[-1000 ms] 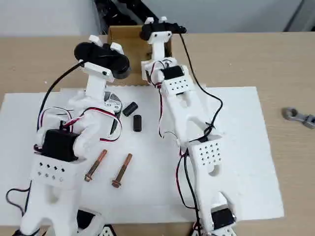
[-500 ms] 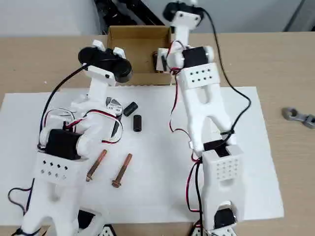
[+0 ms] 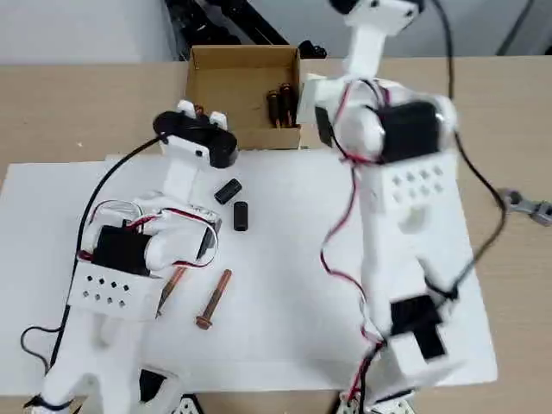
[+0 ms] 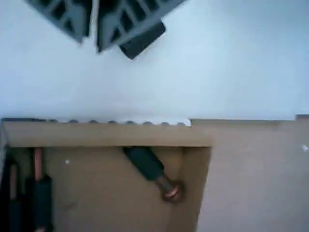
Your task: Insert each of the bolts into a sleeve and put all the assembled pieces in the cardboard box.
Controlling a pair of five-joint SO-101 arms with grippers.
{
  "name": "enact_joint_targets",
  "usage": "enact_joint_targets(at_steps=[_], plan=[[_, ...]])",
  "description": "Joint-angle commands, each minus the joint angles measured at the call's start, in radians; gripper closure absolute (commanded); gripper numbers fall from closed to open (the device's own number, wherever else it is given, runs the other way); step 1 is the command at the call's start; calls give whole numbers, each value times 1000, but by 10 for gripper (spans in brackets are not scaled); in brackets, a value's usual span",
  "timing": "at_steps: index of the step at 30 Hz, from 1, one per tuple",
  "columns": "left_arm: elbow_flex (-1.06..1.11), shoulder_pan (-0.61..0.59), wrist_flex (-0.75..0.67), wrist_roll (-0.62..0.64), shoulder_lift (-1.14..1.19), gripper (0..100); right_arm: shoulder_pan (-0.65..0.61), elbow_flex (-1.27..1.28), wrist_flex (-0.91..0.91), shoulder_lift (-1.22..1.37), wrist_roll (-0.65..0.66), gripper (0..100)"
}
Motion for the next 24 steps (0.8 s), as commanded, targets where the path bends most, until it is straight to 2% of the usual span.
enact_joint_targets(at_steps=[1,7,13,17,24], plan=[[-10,-8,31,5,91,913,16,158,5,-168,26,991],[-41,-11,57,5,288,917,16,569,-2,-483,28,990],[-156,-109,157,-3,390,917,22,911,-7,-825,29,987],[-154,-155,218,-69,462,917,99,1108,-48,-1024,38,990],[-154,-158,259,-164,506,917,194,1353,-125,-1287,141,991]])
